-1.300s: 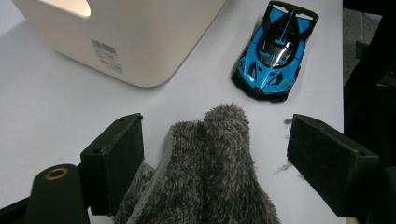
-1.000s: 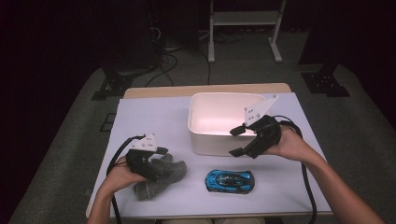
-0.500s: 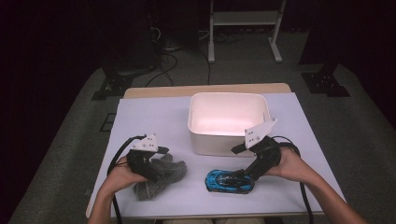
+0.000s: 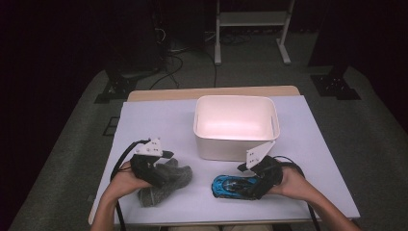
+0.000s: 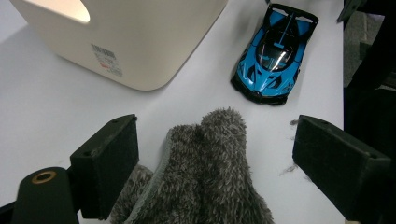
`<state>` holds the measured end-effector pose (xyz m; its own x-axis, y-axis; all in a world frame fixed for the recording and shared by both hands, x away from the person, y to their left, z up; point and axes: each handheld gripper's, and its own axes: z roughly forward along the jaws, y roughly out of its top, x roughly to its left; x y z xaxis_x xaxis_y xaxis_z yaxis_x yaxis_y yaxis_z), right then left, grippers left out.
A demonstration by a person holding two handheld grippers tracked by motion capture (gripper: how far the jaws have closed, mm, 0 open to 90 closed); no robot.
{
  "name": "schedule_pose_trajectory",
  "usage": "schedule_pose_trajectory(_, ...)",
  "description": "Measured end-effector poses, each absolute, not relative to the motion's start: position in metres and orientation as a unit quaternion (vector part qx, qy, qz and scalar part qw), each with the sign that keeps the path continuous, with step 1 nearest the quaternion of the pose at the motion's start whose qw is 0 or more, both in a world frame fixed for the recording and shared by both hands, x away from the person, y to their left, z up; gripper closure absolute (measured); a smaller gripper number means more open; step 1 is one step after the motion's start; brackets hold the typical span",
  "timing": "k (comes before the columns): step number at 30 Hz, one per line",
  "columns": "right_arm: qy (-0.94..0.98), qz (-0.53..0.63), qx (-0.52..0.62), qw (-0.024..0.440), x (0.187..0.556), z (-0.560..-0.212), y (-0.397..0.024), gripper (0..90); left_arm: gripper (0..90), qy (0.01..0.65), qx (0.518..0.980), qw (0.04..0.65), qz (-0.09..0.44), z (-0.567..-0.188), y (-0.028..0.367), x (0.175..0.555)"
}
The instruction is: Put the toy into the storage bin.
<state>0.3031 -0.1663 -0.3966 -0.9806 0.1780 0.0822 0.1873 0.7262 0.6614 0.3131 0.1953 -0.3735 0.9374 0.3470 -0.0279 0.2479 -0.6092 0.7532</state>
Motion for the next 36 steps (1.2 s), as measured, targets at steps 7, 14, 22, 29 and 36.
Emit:
schedule_pose_trajectory(7,-0.934,-0.341,-0.104,0.0,0.303,-0.414,-0.16,15.5,12.5,0.167,0.896,0.408,0.06,-0.375,0.196,0.312)
schedule_pose_trajectory(14,-0.937,-0.332,-0.104,-0.01,0.305,-0.426,-0.154,14.7,11.8,0.167,0.895,0.409,0.061,-0.374,0.195,0.311)
schedule_pose_trajectory(22,-0.938,-0.328,-0.109,-0.013,0.307,-0.44,-0.152,14.5,11.1,0.168,0.896,0.406,0.06,-0.376,0.195,0.312)
schedule_pose_trajectory(29,-0.942,-0.318,-0.105,-0.026,0.306,-0.448,-0.15,14.7,11.1,0.167,0.896,0.408,0.061,-0.375,0.195,0.311)
schedule_pose_trajectory(36,-0.94,-0.323,-0.106,-0.041,0.303,-0.453,-0.151,15.1,11.0,0.168,0.896,0.407,0.061,-0.375,0.194,0.311)
